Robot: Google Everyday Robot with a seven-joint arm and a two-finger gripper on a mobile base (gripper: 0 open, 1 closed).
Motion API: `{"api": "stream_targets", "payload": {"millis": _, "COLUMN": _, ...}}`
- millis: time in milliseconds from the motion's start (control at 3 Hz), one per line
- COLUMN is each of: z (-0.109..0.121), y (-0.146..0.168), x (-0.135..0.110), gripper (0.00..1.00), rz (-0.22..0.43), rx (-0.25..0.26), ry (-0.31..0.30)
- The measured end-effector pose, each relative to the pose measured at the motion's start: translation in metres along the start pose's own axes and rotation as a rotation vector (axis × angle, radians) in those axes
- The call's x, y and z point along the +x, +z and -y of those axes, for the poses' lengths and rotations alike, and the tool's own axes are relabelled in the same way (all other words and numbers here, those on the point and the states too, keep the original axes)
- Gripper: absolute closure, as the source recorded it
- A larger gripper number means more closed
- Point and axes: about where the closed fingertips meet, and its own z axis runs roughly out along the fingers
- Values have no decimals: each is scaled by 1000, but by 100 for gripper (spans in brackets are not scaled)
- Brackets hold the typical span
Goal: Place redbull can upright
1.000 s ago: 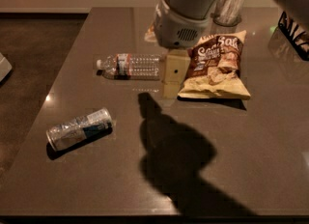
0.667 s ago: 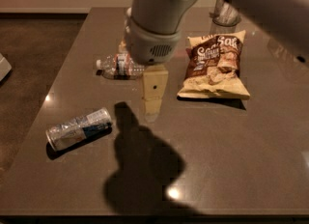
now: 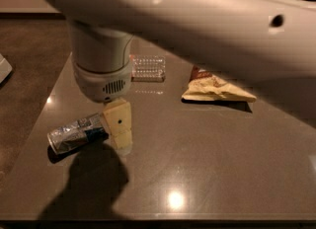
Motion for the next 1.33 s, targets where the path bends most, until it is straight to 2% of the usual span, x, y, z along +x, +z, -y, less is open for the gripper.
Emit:
{"api": "stream_targets", "payload": {"millis": 667, "z": 8, "y": 49, "x": -47, "gripper": 0, "rz": -16, "rx": -118, "ry": -88}}
{"api": "stream_targets", "payload": {"millis": 1000, "z": 12, "y": 62, "x": -61, "gripper": 0, "rz": -26, "rx": -143, "ry": -96}}
{"api": "stream_targets", "payload": {"millis": 1333, "z": 22, "y": 69, "x": -71, "gripper": 15, "rz": -40, "rx": -144, "ry": -65}}
